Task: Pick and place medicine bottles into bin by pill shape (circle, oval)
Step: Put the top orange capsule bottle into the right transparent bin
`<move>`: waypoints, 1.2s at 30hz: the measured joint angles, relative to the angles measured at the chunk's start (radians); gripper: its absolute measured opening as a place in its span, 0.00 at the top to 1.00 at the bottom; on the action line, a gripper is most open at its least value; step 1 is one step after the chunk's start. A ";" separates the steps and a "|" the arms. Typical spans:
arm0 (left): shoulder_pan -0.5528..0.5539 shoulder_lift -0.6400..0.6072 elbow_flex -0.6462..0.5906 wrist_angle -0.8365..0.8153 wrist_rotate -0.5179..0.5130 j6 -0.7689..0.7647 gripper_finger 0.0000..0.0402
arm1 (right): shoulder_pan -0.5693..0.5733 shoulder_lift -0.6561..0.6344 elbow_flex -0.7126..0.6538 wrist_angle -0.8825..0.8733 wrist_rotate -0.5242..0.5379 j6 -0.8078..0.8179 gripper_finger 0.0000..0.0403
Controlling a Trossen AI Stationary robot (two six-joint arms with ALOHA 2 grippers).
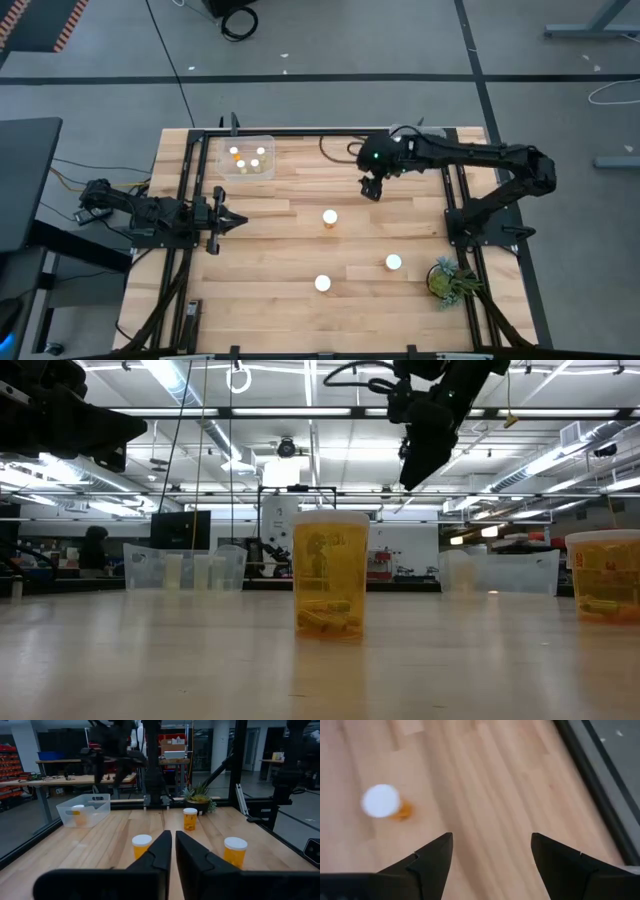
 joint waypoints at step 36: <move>0.000 0.000 0.000 0.001 0.000 0.000 0.93 | 0.335 0.472 0.320 0.117 0.114 0.129 0.32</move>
